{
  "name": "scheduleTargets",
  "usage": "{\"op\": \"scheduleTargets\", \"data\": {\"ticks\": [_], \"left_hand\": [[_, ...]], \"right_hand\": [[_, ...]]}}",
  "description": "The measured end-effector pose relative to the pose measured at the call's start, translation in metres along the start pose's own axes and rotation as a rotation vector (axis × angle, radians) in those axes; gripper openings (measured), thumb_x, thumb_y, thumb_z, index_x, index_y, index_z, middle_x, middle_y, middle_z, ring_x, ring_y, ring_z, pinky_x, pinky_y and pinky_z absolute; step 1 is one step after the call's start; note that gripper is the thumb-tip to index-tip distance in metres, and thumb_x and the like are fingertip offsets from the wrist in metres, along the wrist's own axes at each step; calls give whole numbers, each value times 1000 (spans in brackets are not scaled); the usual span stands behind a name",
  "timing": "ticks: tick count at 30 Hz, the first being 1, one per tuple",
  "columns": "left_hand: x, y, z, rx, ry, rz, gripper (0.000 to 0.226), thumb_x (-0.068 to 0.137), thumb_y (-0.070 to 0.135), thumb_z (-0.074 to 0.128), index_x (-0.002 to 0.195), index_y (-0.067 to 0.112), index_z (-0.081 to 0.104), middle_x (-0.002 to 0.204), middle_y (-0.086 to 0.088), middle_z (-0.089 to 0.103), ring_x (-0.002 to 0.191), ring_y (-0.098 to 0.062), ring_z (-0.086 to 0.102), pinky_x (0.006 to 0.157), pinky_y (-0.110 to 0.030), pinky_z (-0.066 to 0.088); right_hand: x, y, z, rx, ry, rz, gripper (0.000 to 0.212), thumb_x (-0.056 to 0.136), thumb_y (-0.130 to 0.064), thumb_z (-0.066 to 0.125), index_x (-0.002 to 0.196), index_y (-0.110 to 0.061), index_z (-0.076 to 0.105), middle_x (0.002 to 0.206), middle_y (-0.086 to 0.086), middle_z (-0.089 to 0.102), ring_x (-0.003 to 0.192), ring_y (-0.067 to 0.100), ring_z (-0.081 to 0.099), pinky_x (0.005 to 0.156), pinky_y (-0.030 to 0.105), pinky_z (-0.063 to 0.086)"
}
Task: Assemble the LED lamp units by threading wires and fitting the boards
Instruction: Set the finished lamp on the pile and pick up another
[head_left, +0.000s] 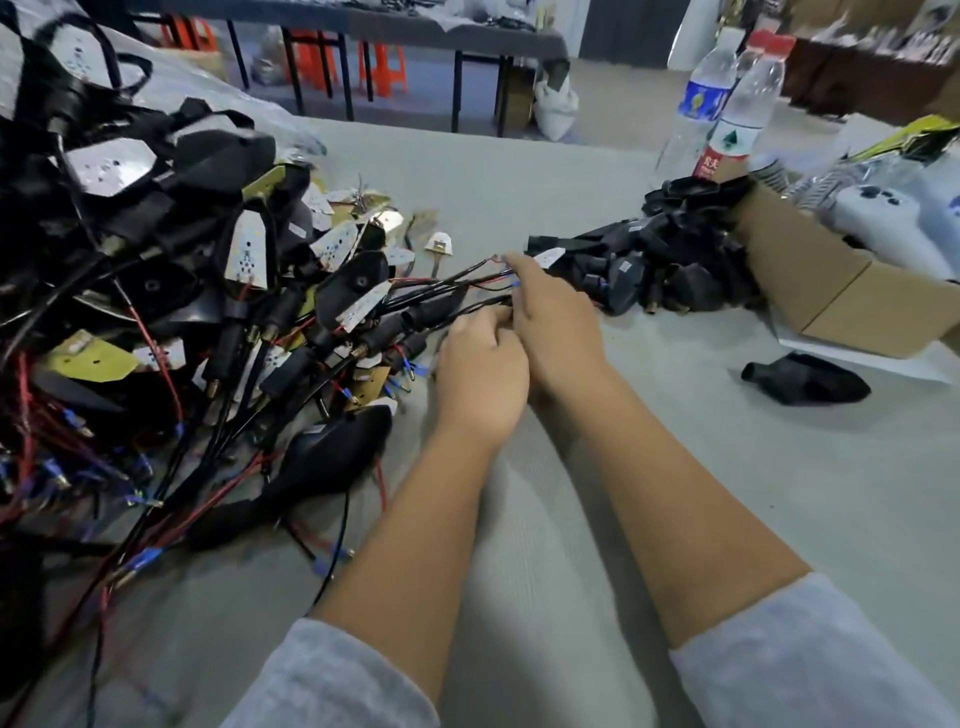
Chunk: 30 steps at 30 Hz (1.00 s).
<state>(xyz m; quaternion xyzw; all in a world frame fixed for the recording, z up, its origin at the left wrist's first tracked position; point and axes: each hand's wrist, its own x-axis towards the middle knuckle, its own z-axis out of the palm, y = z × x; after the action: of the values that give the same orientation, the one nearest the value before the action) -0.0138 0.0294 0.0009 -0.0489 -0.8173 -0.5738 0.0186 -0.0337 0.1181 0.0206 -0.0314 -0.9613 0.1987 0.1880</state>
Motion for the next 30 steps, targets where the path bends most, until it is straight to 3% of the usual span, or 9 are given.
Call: {"op": "scheduleTargets", "data": {"ticks": [4,9,13,15,18,20,23,26,30], "left_hand": [[3,0,-3,-84,38,-75,44,88,10,38,123,17,63,125,-4,62,120,-24,54,103,-43,43],[0,4,-6,-101,35,-96,39,86,6,37,111,12,66,118,-10,64,114,-29,55,100,-43,45],[-3,5,-6,-138,16,-95,25,81,5,38,65,16,54,64,8,60,71,-24,51,58,-32,36],[-5,6,-7,-157,9,-99,25,81,7,39,58,14,47,49,9,46,60,-20,41,54,-30,27],[-7,6,-7,-164,8,-64,20,82,13,42,74,9,60,67,1,59,69,-23,48,66,-33,39],[-6,6,-7,-226,24,-68,26,85,18,44,95,21,68,93,2,68,87,-19,59,85,-32,46],[-3,6,-9,-347,45,-148,40,93,19,46,132,18,54,126,-3,63,119,-25,57,106,-43,43],[-4,8,-10,-385,67,-169,37,91,20,48,127,16,55,123,-12,64,118,-30,58,104,-48,45],[-7,13,-10,-538,95,-179,12,93,13,45,93,15,57,89,-2,66,84,-19,61,81,-35,51]], "right_hand": [[10,-5,10,-54,-136,5,50,101,-17,28,148,-33,30,118,13,65,107,35,55,94,41,33],[12,-8,14,-182,-111,-22,35,96,-16,33,126,-26,48,100,8,69,98,31,60,90,40,29],[8,-9,6,-242,32,-80,23,103,-22,33,111,-20,54,99,4,69,98,28,60,86,37,27],[4,-8,0,-267,89,-119,21,103,-21,35,108,-20,55,100,1,69,98,26,60,85,35,26],[-3,-4,-13,-296,194,-134,17,99,-16,40,106,-22,55,97,-2,68,98,25,60,85,36,26],[-8,0,-24,-295,259,-116,18,99,-14,40,104,-21,56,91,-1,67,93,26,60,83,36,25],[-17,10,-35,-244,348,5,18,98,-12,40,101,-21,55,81,-1,62,80,27,53,80,35,23],[-26,22,-36,-188,384,159,18,97,-9,39,97,-23,50,79,-5,53,73,23,42,76,33,21],[-39,37,-36,62,489,391,19,101,-15,36,102,-19,55,80,-7,52,74,22,47,68,33,32]]}}
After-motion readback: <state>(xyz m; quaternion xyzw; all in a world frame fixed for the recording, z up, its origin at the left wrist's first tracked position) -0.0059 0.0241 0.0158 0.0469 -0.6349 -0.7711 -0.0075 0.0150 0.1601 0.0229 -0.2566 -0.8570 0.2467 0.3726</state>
